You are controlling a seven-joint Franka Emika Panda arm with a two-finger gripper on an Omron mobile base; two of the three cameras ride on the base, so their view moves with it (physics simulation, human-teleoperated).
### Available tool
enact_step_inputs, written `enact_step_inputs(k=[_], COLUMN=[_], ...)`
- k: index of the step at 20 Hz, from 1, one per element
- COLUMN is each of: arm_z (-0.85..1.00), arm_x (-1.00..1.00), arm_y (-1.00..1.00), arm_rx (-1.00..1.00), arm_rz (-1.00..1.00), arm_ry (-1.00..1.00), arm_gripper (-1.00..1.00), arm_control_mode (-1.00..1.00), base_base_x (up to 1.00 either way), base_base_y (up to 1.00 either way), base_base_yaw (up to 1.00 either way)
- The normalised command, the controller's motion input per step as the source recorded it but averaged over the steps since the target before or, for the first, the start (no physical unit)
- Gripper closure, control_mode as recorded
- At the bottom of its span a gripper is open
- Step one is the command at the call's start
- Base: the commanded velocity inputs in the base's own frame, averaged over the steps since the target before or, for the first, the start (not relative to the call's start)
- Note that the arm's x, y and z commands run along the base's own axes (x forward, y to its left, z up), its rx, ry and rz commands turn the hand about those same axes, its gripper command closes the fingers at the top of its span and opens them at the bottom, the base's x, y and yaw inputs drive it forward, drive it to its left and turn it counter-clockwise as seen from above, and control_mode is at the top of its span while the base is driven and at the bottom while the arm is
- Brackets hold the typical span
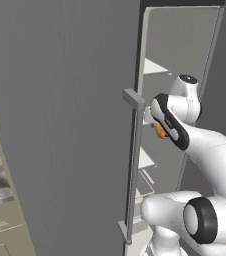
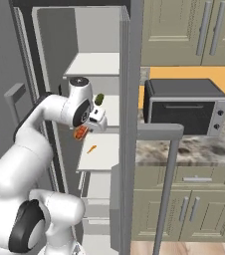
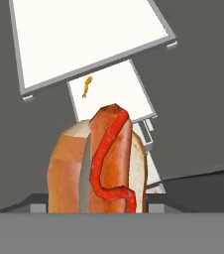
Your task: Store the hot dog in the freezer for long-term storage. Close the freezer door after placing the cooked food.
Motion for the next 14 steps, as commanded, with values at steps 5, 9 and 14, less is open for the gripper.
enact_step_inputs(k=[5,9,14], arm_z=[-0.31,-0.37,-0.1], arm_x=[0.59,0.63,0.63], arm_y=[0.0,0.0,0.0], arm_rx=[0.02,0.0,0.0], arm_rz=[-0.01,0.0,0.0], arm_ry=[-0.01,-0.09,-0.01], arm_gripper=[1.0,1.0,1.0], arm_control_mode=[-1.0,-1.0,-1.0], base_base_x=[0.0,0.0,0.0], base_base_y=[0.0,0.0,0.0], base_base_yaw=[0.0,0.0,0.0])
